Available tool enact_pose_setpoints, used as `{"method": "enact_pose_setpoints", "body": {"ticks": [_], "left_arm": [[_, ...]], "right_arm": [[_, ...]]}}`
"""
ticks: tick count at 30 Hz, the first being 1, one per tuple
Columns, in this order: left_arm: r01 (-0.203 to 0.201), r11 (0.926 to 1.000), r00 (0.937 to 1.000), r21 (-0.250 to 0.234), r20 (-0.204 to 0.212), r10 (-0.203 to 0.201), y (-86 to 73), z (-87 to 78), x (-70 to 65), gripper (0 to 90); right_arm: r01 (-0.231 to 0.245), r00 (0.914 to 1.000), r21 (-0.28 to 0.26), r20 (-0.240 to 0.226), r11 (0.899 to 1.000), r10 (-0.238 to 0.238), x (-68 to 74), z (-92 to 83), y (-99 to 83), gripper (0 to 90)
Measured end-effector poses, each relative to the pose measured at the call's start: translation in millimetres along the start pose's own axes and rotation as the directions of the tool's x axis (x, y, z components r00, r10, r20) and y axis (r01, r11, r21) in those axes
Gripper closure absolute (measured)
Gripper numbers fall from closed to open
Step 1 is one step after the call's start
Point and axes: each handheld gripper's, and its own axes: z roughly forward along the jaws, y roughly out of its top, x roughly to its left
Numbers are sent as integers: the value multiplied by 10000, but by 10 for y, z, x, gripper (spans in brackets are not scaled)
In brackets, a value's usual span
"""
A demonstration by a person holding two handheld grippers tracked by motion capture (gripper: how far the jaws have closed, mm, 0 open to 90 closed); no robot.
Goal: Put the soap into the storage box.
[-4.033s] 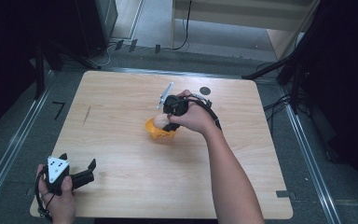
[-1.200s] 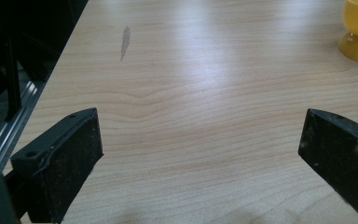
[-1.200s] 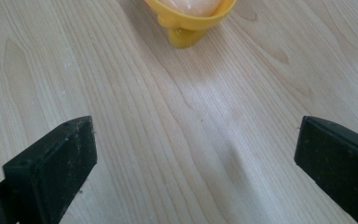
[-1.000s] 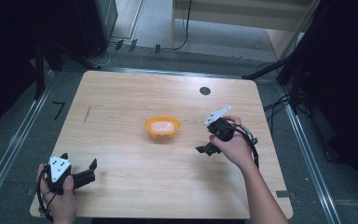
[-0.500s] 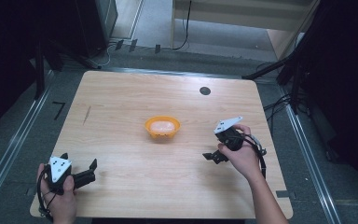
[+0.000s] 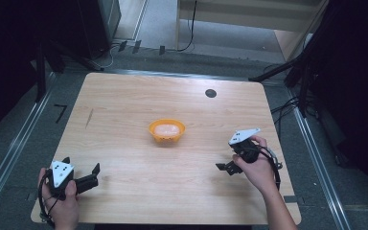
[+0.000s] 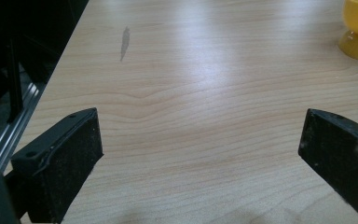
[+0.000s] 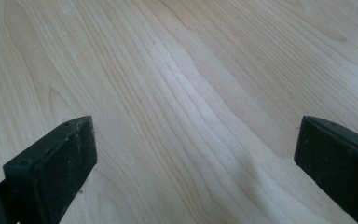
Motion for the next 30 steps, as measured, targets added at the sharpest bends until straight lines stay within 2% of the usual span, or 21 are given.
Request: {"method": "enact_pose_setpoints", "body": {"ticks": [14, 30], "left_arm": [[-62, 10000, 10000, -8, -10, 62, -1, 1, -6, 0], [-110, 9999, 9999, 25, -35, 110, 0, -3, -12, 0]], "right_arm": [[-396, 9987, -489, 289, 9980, 410, 9, -141, -342, 0], [-938, 9942, -1309, 394, 9870, 997, 1, -272, -804, 0]]}}
